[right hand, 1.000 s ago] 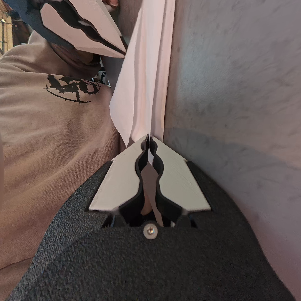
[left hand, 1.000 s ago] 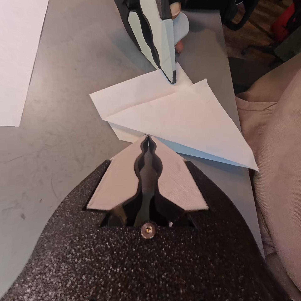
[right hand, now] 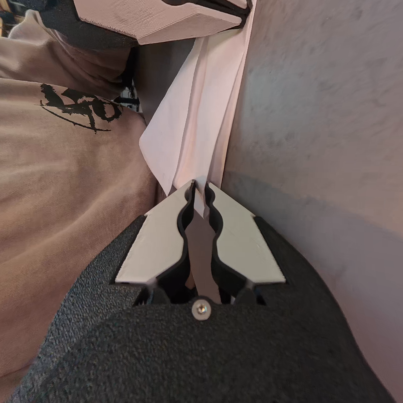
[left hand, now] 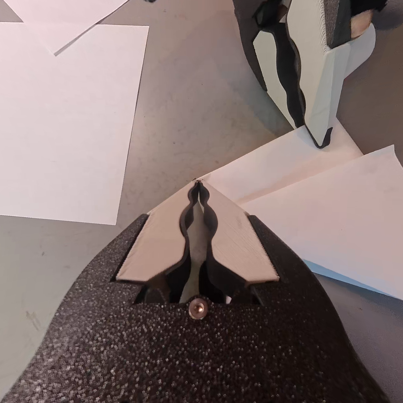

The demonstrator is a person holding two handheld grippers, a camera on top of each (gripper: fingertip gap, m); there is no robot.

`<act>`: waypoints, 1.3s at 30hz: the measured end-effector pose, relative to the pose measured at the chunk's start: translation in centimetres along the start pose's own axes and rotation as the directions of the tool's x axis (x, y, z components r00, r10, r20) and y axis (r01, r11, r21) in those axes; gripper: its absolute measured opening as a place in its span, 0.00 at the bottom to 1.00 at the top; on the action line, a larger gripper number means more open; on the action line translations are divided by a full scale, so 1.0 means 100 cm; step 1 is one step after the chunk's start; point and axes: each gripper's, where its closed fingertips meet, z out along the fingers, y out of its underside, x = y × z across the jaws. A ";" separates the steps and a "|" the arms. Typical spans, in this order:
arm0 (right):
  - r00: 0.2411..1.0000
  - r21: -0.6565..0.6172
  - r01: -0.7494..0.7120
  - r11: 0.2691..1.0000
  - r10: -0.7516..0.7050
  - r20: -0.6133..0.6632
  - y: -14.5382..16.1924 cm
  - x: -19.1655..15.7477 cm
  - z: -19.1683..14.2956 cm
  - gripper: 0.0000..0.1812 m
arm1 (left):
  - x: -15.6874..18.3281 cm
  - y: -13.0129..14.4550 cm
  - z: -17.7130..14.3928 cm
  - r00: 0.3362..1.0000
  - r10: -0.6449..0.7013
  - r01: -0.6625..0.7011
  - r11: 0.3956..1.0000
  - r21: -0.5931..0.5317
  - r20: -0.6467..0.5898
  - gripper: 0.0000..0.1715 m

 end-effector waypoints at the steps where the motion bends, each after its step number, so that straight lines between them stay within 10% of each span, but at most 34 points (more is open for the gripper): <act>1: 1.000 0.021 0.017 1.000 -0.017 -0.022 0.000 0.000 -0.003 0.06 | 0.000 0.000 0.000 1.000 -0.002 0.002 1.000 0.000 0.001 0.00; 12: 0.742 0.113 0.541 0.833 -0.410 -0.530 -0.036 -0.025 -0.036 0.01 | 0.000 0.000 0.000 1.000 0.025 -0.025 1.000 -0.003 0.012 0.00; 16: 0.667 -0.024 0.499 0.866 -0.401 -0.628 -0.025 0.016 -0.011 0.00 | 0.000 0.000 0.000 0.999 0.029 -0.029 1.000 -0.004 0.014 0.00; 39: 0.681 0.134 0.551 0.823 -0.351 -0.643 -0.023 0.006 -0.026 0.00 | 0.037 -0.012 0.008 0.994 0.050 -0.052 0.998 -0.018 -0.099 0.00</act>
